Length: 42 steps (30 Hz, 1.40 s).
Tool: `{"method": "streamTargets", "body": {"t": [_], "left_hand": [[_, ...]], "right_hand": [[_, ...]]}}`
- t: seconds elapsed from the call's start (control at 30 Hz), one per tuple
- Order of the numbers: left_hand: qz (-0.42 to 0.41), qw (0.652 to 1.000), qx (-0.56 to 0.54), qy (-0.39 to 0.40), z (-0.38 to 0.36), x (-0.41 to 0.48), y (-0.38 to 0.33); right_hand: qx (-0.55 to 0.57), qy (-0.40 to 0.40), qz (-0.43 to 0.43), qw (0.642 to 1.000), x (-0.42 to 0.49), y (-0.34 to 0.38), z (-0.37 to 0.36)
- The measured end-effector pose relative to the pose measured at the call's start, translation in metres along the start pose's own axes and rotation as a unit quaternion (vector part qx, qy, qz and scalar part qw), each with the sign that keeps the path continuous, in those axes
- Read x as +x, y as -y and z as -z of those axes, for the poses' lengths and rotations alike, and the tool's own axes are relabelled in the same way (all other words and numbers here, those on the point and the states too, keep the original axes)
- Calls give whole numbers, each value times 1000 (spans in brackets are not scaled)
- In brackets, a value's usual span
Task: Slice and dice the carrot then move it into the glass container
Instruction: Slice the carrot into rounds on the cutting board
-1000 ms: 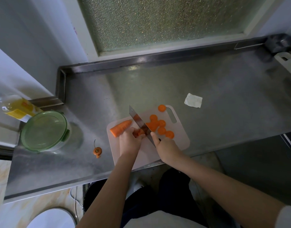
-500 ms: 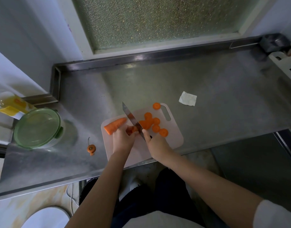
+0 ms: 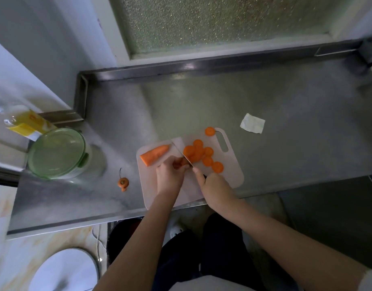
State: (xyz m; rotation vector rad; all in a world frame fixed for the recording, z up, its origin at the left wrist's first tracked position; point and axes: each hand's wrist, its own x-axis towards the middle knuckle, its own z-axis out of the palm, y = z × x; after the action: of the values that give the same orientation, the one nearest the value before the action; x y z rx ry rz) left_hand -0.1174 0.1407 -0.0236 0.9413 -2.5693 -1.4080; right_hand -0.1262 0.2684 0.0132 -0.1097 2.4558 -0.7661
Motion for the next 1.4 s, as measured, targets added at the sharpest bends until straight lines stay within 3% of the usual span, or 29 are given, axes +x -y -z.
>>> {"method": "streamTargets", "body": {"t": [0.17,0.3,0.47,0.7,1.0,1.2,1.4], "left_hand": [[10,1000,3,15,2,2,-5],[25,999,-5,24,3,5,-8],[25,999,2,30,4,3,-9],[15,999,10,29,6,2,-8],[22,999,-47,17,8,-4,-12],[23,998,-61,9,5,-1,-5],[31,997,-76,7,4,-1,-2]], "right_hand": [[12,16,-22,1000,10,6,7],[118,32,-70,990,15,15,16],[11,53,-5,999,26,21,5],[0,40,13,999,37,25,1],[36,61,-18,997,44,23,11],[64,-10,9,998,36,15,21],[90,-12,-1,996,31,16,26]]}}
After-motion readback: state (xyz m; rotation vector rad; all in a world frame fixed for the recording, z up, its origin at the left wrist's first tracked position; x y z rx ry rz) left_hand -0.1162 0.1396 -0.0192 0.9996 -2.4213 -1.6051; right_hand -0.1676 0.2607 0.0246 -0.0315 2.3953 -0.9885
